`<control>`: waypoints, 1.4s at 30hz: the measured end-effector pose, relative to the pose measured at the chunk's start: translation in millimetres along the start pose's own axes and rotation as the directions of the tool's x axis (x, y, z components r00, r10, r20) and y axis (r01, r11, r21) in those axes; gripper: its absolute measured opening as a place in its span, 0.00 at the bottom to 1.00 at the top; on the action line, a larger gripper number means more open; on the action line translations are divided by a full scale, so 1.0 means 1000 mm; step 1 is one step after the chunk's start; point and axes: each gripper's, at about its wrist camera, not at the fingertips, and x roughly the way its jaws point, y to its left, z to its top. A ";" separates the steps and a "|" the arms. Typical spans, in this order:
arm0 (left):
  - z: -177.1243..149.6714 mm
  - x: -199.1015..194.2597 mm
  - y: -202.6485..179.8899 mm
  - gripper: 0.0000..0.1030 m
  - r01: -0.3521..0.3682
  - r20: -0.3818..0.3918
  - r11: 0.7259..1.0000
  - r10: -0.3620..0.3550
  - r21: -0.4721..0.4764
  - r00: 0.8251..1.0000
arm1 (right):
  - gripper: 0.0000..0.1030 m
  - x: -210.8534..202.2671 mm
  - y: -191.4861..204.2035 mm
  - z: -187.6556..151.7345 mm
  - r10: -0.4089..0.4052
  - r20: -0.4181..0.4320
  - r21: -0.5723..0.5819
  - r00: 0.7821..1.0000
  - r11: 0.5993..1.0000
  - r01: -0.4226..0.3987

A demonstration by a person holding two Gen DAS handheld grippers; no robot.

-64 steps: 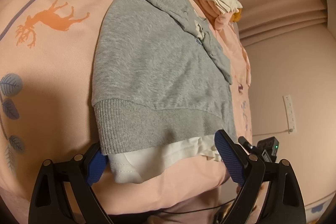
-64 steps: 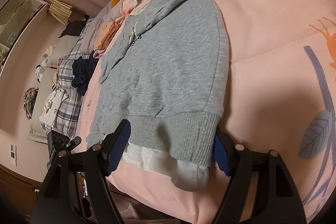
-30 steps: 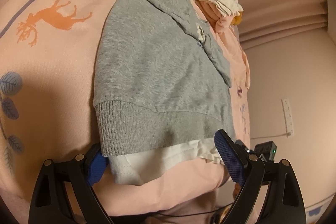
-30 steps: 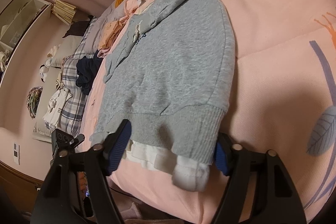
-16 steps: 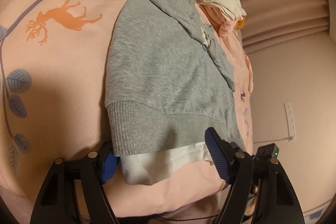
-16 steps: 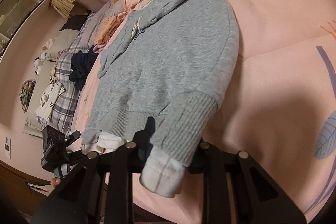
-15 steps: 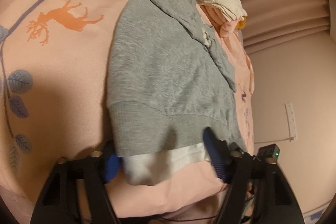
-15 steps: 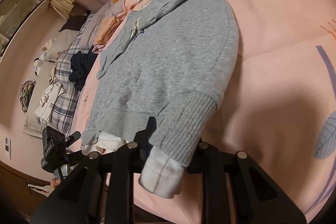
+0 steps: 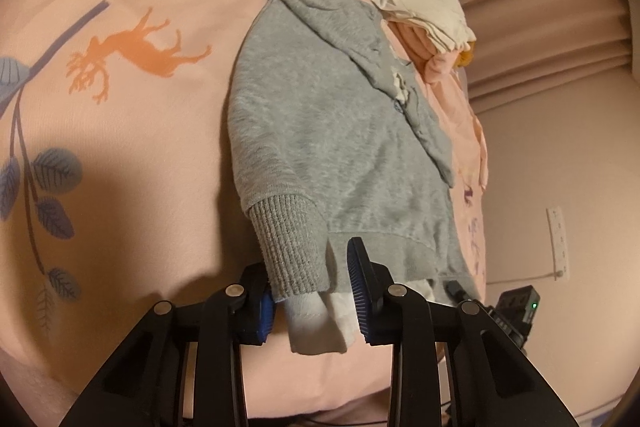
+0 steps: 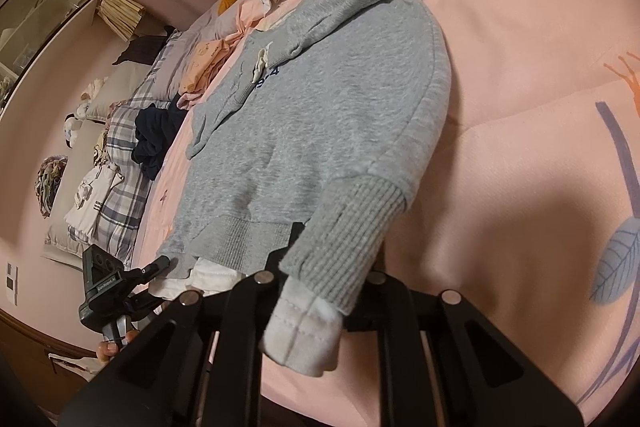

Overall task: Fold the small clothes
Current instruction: 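Regrip the ribbed hem band corners, closing both tools on them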

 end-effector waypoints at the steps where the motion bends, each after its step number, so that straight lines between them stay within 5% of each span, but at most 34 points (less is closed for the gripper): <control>1: 0.001 0.000 -0.003 0.29 -0.001 0.003 1.000 0.001 0.009 1.000 | 0.14 0.000 0.001 0.000 -0.001 0.002 -0.003 1.000 1.000 0.001; 4: 0.002 -0.001 -0.006 0.22 -0.004 0.010 1.000 0.003 0.026 1.000 | 0.14 -0.002 0.004 0.002 0.006 0.012 -0.008 1.000 1.000 -0.006; 42: 0.005 -0.007 -0.017 0.22 0.030 0.030 0.996 -0.032 0.088 0.999 | 0.14 -0.006 0.017 0.005 0.035 0.039 -0.030 0.999 0.999 -0.034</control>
